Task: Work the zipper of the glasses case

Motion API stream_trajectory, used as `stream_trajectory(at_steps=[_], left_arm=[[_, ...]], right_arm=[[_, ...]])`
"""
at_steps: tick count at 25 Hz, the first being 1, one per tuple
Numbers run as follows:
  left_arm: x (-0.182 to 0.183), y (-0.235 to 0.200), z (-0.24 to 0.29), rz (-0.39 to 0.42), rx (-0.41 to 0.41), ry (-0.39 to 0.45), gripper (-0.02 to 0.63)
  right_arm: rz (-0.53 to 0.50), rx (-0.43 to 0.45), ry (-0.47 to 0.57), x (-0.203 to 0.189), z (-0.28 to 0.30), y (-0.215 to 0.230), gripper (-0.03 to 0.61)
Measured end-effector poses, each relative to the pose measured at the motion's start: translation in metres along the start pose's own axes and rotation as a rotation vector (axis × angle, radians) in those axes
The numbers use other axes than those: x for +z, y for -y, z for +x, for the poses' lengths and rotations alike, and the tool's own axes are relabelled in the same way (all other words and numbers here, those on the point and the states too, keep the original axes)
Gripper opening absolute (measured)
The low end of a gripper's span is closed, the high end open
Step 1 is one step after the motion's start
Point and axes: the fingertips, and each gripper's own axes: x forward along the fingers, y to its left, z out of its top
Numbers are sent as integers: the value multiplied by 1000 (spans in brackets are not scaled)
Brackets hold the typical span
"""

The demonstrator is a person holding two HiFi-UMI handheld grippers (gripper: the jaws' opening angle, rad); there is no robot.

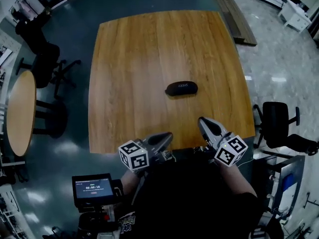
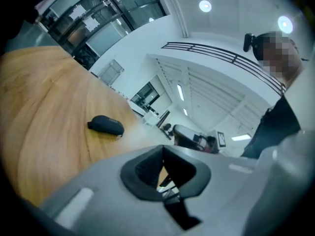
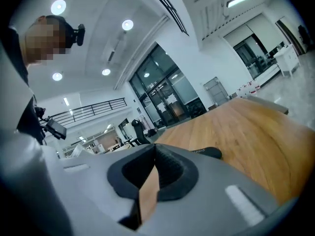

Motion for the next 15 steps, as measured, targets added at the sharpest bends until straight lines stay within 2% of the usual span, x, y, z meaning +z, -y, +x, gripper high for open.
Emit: stream_trajectory(at_steps=[4,7,11,15], left_arm=[[4,25,23,23,-68,-7,-2],[4,49,33,48,-84,14,-2],[-19,77,36,79,-34,36,-2],[-58,107,38,74,25,64,-2]], right_arm=[[-72,10,-33,-14,-30,-30,5],[-67,25,-22,-10,-46,-35,5],[-94,88,-24,-12,-65,-50,5],[-114,153,-58,-29,-105,-68,5]])
